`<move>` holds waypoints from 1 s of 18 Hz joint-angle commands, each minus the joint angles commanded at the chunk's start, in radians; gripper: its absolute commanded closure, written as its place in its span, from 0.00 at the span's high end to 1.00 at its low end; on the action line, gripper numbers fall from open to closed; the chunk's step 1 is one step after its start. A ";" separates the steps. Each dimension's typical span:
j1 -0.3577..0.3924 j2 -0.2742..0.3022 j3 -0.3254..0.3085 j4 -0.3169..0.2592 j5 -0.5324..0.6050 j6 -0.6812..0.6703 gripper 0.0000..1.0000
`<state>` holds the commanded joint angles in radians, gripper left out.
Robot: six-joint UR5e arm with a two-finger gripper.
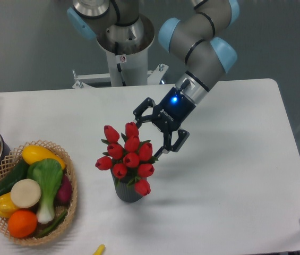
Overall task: Pick up the flowers from the vase
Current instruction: 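Close the gripper around the tulip stems just below the blooms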
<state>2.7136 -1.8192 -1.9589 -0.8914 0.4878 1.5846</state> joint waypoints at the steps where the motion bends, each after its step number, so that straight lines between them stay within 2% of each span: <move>1: -0.005 -0.008 0.005 0.002 0.000 0.000 1.00; 18: -0.064 -0.054 0.054 0.008 0.000 -0.015 1.00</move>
<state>2.6492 -1.8730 -1.9052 -0.8836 0.4878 1.5693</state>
